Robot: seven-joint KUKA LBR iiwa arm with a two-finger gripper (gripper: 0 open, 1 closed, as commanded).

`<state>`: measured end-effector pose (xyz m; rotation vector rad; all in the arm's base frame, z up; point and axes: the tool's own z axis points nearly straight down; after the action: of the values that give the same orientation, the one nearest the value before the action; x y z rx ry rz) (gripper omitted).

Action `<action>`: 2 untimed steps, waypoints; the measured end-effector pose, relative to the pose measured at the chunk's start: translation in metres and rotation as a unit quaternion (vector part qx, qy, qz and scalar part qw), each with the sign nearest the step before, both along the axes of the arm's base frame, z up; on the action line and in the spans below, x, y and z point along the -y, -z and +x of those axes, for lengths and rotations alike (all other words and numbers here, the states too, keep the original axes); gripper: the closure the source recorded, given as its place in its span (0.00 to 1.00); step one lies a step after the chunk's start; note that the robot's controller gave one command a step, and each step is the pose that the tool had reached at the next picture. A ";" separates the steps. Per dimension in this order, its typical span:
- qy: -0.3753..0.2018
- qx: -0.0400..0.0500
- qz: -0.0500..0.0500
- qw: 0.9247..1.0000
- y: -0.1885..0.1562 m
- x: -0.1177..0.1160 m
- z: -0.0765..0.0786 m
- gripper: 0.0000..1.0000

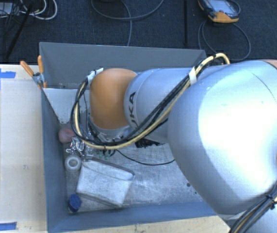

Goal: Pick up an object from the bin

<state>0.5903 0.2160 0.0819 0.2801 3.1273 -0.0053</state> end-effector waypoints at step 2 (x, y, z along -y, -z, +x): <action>0.015 0.000 0.002 1.000 -0.026 -0.014 -0.006 1.00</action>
Offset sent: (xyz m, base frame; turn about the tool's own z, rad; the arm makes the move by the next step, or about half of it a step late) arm 0.0000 0.0000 0.0000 0.0000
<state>0.5840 0.2304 0.1080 0.3263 3.1226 0.0014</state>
